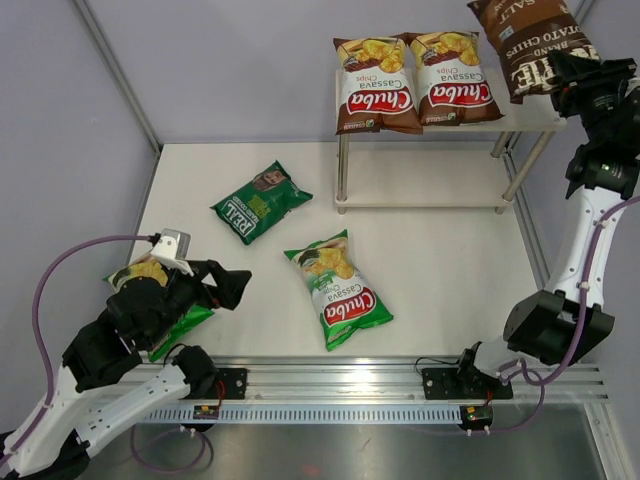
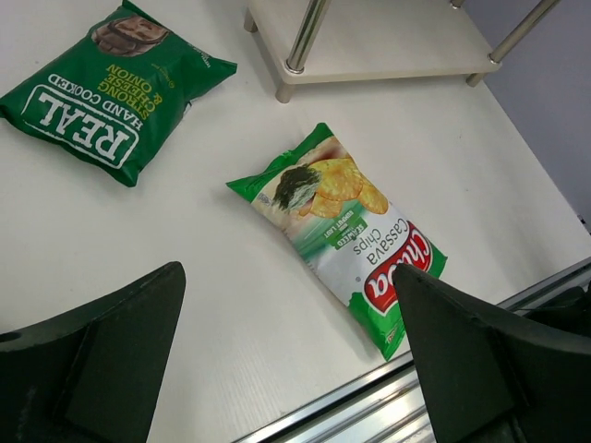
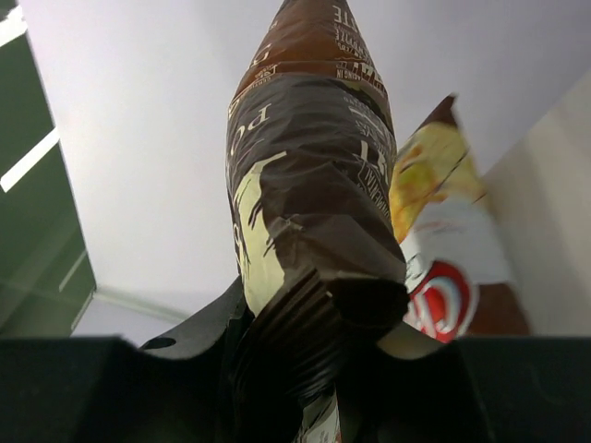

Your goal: Place and organize the chips bags onto the shelf

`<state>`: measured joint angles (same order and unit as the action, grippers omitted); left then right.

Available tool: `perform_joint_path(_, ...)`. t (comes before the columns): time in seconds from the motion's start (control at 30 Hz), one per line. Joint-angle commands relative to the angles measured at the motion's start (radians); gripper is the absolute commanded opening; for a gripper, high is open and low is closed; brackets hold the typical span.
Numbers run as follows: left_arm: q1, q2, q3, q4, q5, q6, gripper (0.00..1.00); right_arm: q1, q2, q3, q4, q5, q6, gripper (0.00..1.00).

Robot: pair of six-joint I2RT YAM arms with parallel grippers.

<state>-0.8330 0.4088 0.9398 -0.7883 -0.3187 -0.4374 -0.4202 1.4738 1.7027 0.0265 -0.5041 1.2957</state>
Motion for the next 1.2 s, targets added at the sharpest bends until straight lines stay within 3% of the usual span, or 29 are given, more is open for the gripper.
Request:
perform_joint_path(0.0,0.0,-0.067,-0.059,0.012,0.003,0.068,0.99,-0.069,0.051,0.118,0.105,-0.036,0.059,0.23)
perform_joint_path(0.17,-0.002,-0.12,-0.098,0.037,0.026,0.066,0.99,-0.097,0.141,0.187,0.053,-0.018,-0.002,0.23)
perform_joint_path(0.5,0.0,-0.151,-0.119,0.047,0.059,0.062,0.99,-0.1,0.164,0.031,0.131,0.009,-0.078,0.25)
perform_joint_path(0.83,0.0,-0.173,-0.125,0.052,0.049,0.054,0.99,-0.098,0.161,-0.133,0.26,0.05,-0.05,0.27)
perform_joint_path(0.93,-0.002,-0.171,-0.125,0.052,0.047,0.054,0.99,-0.089,0.165,-0.155,0.277,0.019,-0.038,0.29)
perform_joint_path(1.17,-0.002,-0.168,-0.125,0.049,0.044,0.051,0.99,-0.049,0.108,-0.261,0.266,0.104,-0.039,0.37)
